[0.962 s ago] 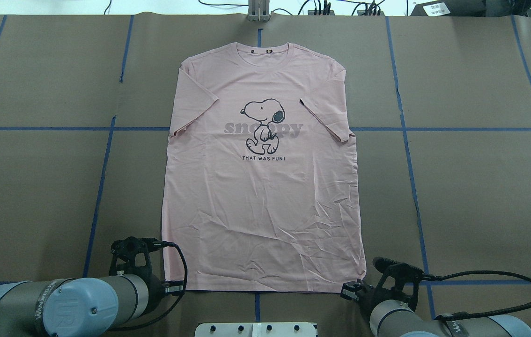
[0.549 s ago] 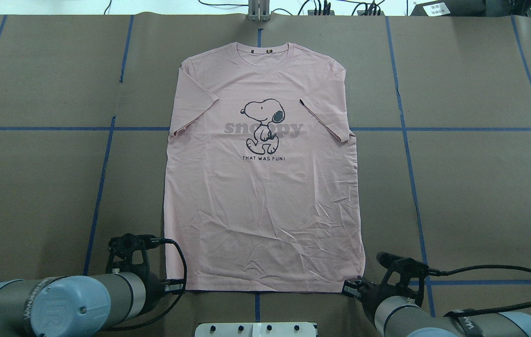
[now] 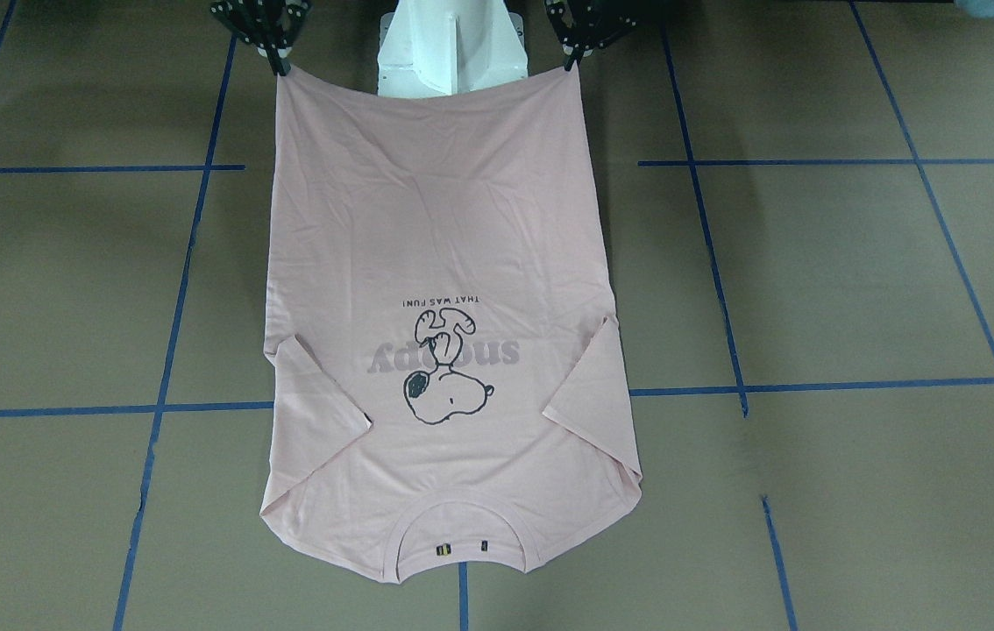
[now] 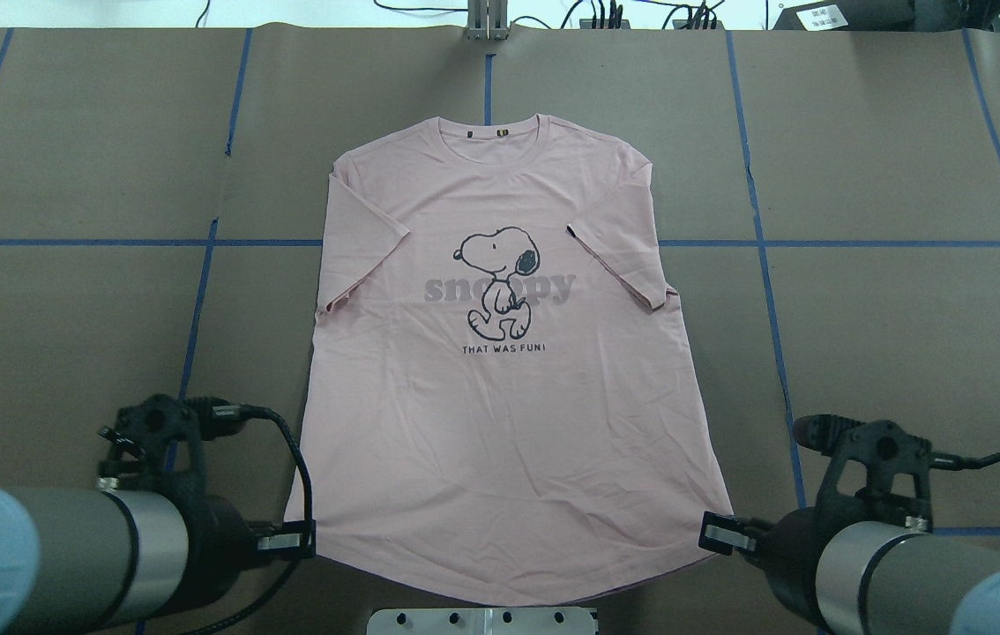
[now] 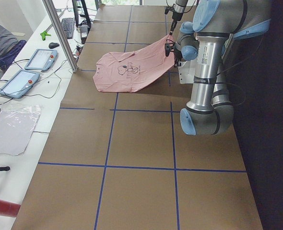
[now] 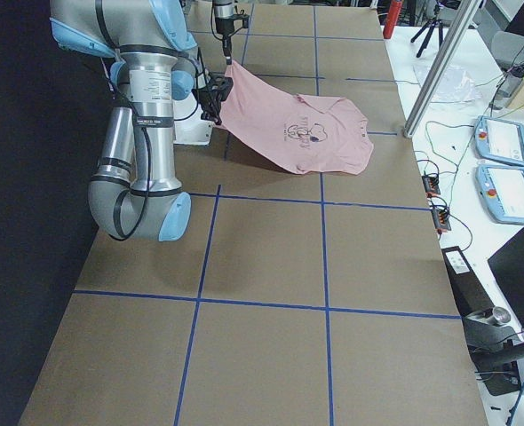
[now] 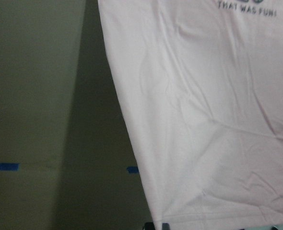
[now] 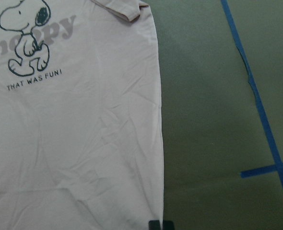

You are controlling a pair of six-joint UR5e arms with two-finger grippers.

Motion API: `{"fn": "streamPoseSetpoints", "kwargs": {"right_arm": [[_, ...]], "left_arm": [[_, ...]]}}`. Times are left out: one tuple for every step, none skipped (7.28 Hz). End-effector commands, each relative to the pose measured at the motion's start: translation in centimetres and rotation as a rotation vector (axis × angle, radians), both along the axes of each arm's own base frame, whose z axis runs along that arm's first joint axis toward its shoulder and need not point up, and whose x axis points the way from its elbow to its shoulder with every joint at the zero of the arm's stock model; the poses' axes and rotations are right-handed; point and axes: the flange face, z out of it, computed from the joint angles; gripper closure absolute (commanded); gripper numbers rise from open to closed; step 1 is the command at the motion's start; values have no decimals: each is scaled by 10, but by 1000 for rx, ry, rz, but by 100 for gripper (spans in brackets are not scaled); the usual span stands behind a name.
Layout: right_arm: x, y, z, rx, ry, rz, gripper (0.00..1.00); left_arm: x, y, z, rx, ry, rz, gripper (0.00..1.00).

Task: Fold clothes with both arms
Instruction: 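Lift the hem with both grippers and fold it toward the collar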

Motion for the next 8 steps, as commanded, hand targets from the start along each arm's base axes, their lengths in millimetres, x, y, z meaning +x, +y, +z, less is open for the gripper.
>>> {"fn": "streamPoseSetpoints", "kwargs": {"right_arm": [[37, -14, -52, -47, -30, -32, 100], [34, -19, -54, -14, -10, -47, 100], [31, -31, -52, 32, 17, -48, 100], [18, -69, -57, 85, 62, -18, 100], [2, -116, -60, 127, 110, 18, 100], [-17, -169, -45, 109, 114, 44, 100], [-42, -224, -22, 106, 107, 85, 100], [-59, -268, 6, 122, 133, 103, 100]], "left_arm": [[-61, -23, -46, -28, 55, -17, 100], [-54, -28, -44, 63, 32, 31, 100], [-43, -59, -34, 112, -31, 9, 100], [-33, -103, -30, 160, -93, -24, 100], [-24, -147, -24, 189, -143, -59, 100], [-12, -187, -8, 209, -164, -89, 100], [5, -221, 13, 213, -184, -109, 100], [17, -255, 29, 240, -182, -129, 100]]}}
